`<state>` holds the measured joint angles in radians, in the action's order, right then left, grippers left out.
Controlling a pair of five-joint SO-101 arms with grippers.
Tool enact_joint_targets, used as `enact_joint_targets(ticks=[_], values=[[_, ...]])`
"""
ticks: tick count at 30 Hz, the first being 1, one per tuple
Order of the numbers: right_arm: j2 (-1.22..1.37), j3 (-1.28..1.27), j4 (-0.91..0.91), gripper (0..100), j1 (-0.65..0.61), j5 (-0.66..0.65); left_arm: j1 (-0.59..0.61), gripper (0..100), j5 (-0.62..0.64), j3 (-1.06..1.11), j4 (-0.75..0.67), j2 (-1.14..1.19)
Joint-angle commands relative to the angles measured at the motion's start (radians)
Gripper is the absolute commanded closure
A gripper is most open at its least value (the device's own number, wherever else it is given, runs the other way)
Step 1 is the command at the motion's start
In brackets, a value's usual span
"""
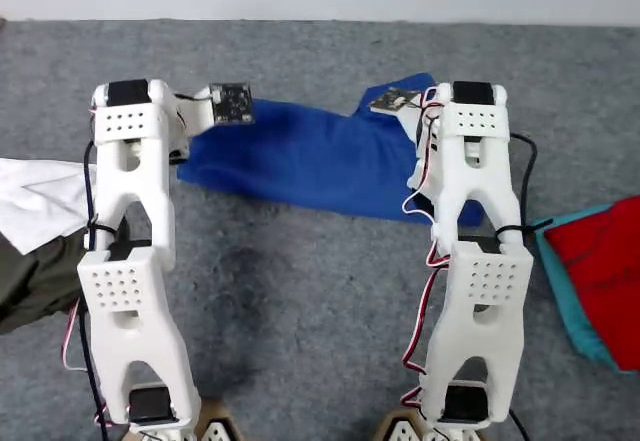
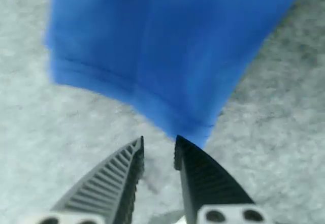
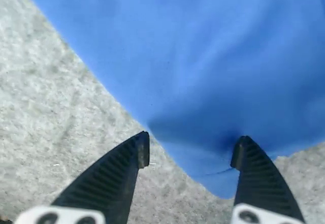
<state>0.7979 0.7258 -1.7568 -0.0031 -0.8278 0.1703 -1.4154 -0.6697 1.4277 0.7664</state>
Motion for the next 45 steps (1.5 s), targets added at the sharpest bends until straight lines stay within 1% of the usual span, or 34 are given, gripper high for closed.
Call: enact_joint_targets(ticks=[1, 6, 10, 13, 18, 23, 25, 28, 30, 40, 45], values=[[-0.022, 0.003, -0.044, 72.5, -0.004, 0.029, -0.018, 95, -0.014, 0.028, -0.017, -0.008], [-0.022, 0.003, -0.044, 72.5, -0.007, 0.040, -0.048, 96, 0.000, 0.090, -0.017, -0.015], [-0.022, 0.003, -0.044, 72.5, -0.004, 0.040, -0.072, 95, 0.120, 0.090, -0.017, -0.008], [-0.022, 0.003, -0.044, 72.5, -0.004, 0.040, -0.095, 94, 0.143, 0.117, -0.069, -0.006], [-0.022, 0.003, -0.044, 72.5, -0.004, 0.040, -0.092, 94, 0.138, 0.223, -0.203, -0.006], [-0.016, 0.008, -0.042, 72.5, -0.015, 0.040, -0.064, 94, 0.137, 0.269, -0.229, -0.006], [-0.013, 0.008, -0.042, 72.5, -0.022, 0.040, -0.069, 95, 0.137, 0.272, -0.232, -0.006], [-0.013, 0.008, -0.041, 72.5, -0.022, 0.040, -0.092, 99, 0.137, 0.274, -0.282, -0.003], [-0.018, 0.008, -0.042, 72.5, -0.022, 0.040, -0.098, 99, 0.137, 0.268, -0.308, 0.005], [0.031, -0.017, -0.036, 72.5, -0.061, -0.002, -0.092, 99, 0.140, 0.268, -0.307, 0.011], [0.101, 0.048, -0.036, 72.7, -0.065, -0.002, -0.084, 99, 0.143, 0.268, -0.307, 0.006]])
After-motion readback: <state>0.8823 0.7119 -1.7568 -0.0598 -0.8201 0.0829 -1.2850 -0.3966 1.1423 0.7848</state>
